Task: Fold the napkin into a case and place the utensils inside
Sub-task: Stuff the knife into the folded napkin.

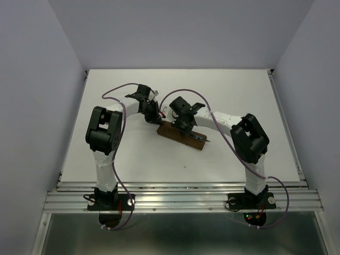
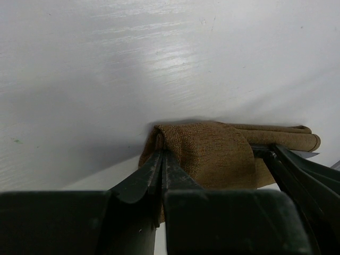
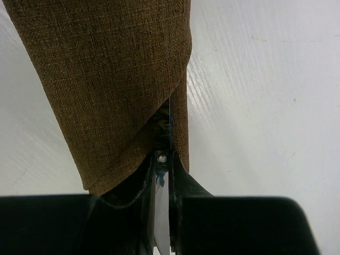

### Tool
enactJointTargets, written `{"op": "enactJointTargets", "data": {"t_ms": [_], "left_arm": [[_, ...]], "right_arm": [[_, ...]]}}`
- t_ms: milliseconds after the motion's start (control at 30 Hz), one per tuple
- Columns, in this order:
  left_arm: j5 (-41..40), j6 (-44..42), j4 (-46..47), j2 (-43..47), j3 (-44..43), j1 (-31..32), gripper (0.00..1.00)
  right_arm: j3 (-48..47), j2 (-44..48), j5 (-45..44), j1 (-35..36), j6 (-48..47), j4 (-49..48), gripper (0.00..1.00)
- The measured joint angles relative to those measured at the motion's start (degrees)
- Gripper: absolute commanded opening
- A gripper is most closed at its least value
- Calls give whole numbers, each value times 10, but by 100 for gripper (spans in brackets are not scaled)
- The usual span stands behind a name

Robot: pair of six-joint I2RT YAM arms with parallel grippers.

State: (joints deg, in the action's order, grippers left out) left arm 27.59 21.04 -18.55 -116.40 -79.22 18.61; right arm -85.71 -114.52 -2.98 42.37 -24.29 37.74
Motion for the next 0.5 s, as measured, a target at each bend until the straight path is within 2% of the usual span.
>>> {"op": "enactJointTargets", "data": {"t_ms": [500], "left_arm": [[-35, -23, -43, 15, -16, -7, 14]], "right_arm": [[-21, -18, 7, 8, -10, -1, 1]]}}
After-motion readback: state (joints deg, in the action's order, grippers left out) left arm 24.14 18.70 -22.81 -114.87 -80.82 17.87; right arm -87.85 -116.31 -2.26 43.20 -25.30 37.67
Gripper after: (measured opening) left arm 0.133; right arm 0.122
